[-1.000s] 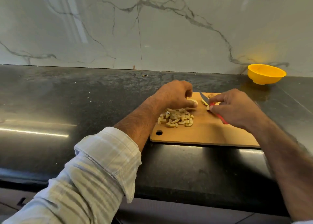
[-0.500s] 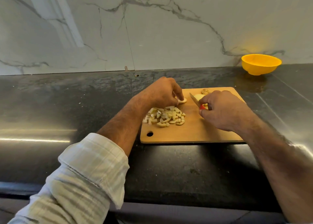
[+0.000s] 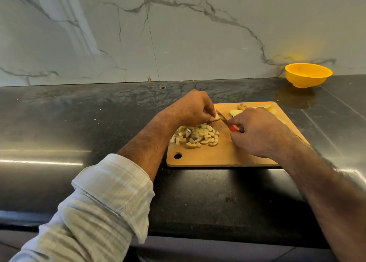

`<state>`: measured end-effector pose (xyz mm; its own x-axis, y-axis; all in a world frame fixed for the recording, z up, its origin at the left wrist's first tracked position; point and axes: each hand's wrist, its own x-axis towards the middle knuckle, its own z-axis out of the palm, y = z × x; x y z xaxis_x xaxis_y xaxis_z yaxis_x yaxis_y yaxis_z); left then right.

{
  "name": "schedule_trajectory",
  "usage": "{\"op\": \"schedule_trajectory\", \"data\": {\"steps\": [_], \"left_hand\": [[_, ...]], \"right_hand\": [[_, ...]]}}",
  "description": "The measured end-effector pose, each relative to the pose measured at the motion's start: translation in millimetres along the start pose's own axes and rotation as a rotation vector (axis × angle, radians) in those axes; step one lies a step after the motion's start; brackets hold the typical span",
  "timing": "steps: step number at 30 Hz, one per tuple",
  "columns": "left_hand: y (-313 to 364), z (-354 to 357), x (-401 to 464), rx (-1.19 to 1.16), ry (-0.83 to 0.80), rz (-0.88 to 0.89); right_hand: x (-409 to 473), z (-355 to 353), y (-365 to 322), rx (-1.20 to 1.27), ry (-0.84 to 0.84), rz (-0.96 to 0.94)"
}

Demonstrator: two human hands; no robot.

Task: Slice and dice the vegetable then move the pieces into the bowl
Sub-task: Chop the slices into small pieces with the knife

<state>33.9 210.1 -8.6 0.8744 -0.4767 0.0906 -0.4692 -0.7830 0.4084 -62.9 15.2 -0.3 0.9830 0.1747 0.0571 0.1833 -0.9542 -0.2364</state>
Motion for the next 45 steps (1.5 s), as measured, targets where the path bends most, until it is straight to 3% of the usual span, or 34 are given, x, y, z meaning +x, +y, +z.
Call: {"op": "schedule_trajectory", "data": {"steps": [11, 18, 30, 36, 45], "left_hand": [[4.4, -5.4, 1.4, 0.077, -0.035, 0.051], [-3.9, -6.9, -4.2, 0.047, 0.03, 0.069], [1.0, -8.9, -2.0, 0.106, -0.024, 0.065], [-4.0, -14.5, -7.5, 0.023, 0.01, 0.081], [-5.1, -13.3, -2.2, 0.029, -0.078, 0.038]], "right_hand": [[7.3, 10.5, -13.1, -0.163, 0.012, -0.026], [-1.4, 6.9, -8.9, -0.095, 0.111, -0.01], [7.2, 12.1, -20.9, -0.153, 0.045, -0.035], [1.8, 8.2, -11.9, -0.076, 0.173, -0.04], [7.2, 11.2, -23.6, -0.159, 0.056, -0.045]]}}
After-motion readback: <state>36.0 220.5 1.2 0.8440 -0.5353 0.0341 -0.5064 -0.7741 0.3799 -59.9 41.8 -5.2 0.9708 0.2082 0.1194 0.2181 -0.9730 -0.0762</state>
